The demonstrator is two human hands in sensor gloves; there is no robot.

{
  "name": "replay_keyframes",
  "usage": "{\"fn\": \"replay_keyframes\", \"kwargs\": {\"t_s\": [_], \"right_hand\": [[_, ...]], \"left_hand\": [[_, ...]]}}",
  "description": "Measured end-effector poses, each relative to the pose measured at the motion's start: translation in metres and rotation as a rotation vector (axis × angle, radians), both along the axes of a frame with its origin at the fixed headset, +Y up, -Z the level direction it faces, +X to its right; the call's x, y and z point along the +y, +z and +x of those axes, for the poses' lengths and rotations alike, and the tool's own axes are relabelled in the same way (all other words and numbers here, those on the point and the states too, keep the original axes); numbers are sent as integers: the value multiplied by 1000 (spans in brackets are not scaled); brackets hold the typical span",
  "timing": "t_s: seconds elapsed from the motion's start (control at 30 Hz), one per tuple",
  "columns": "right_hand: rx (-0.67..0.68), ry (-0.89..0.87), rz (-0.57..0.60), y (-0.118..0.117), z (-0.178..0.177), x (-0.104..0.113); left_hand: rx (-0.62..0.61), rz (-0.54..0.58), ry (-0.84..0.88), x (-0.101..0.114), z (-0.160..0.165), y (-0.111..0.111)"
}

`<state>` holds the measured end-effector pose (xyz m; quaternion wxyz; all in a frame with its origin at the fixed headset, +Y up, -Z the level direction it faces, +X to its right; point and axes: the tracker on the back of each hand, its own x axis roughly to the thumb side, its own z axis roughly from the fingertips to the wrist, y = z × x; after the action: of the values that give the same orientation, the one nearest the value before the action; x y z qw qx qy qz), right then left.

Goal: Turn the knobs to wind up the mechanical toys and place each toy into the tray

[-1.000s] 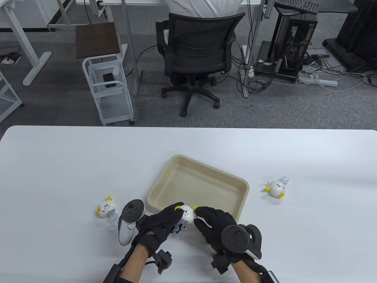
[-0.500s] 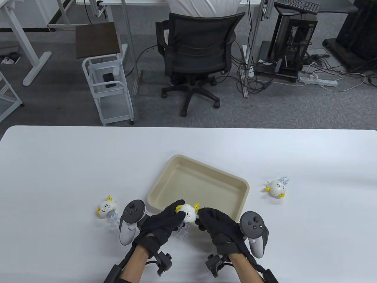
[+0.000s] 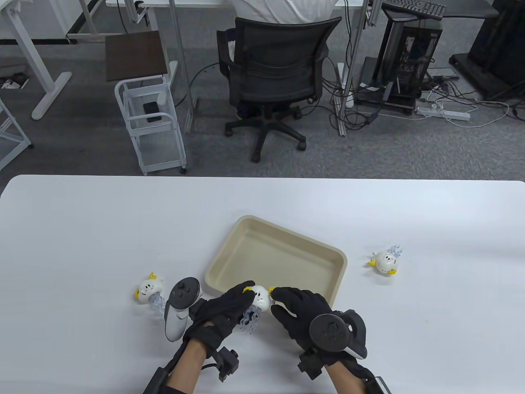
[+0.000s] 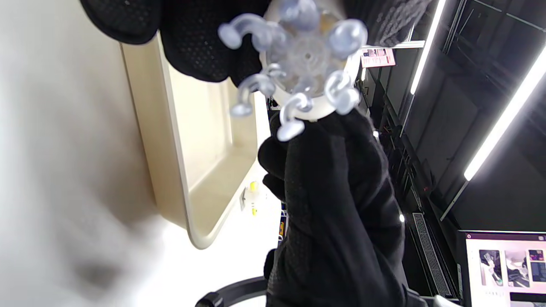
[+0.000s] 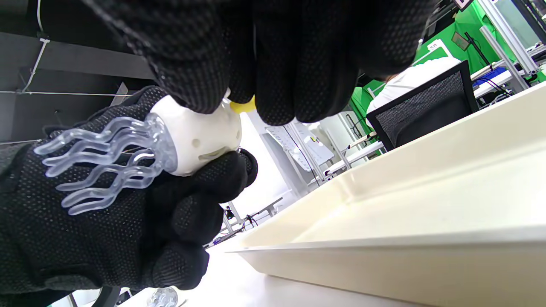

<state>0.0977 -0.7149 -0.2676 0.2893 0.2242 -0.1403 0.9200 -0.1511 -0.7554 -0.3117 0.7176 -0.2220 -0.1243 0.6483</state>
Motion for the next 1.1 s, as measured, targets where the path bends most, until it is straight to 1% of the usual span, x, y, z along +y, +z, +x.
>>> {"fn": "replay_keyframes", "kwargs": {"t_s": [0.1,0.17,0.2,0.27,0.3,0.37,0.5,0.53,0.6,0.7,0.73,0.8,0.87,0.93,1.0,1.1], "right_hand": [[-12,-32,-29,-1,0,-2],[-32,-170,-129,-4,3,-7],[-30,-298,-231,-7,6,-13],[-30,-489,-381,-11,9,-21],[-16,-586,-478,-13,9,-26],[19,-693,-622,-15,11,-33],[63,-787,-688,-19,12,-34],[61,-782,-681,-19,12,-33],[45,-708,-610,-18,12,-28],[14,-470,-401,-13,11,-15],[7,-362,-280,-10,9,-9],[35,-202,-139,-5,4,-1],[24,-88,-34,2,-3,5],[28,-15,22,5,-8,6],[24,21,38,7,-10,5],[0,0,29,6,-8,3]], "left_hand": [[-5,8,1,1,0,0],[-15,23,12,1,-1,0],[-22,31,32,2,-1,-1],[-35,43,54,4,0,0],[-42,56,48,5,1,0],[-76,100,16,7,0,-1],[-98,143,20,13,0,0],[-92,139,20,14,-1,0],[-58,129,1,14,-1,0],[-26,94,7,11,-2,0],[-23,87,3,9,-3,0],[-17,71,-5,7,-5,-1],[-12,63,-14,6,-5,-1],[-23,50,-2,5,-4,-1],[-15,44,-5,5,-4,-1],[-34,41,13,5,-3,0]]}}
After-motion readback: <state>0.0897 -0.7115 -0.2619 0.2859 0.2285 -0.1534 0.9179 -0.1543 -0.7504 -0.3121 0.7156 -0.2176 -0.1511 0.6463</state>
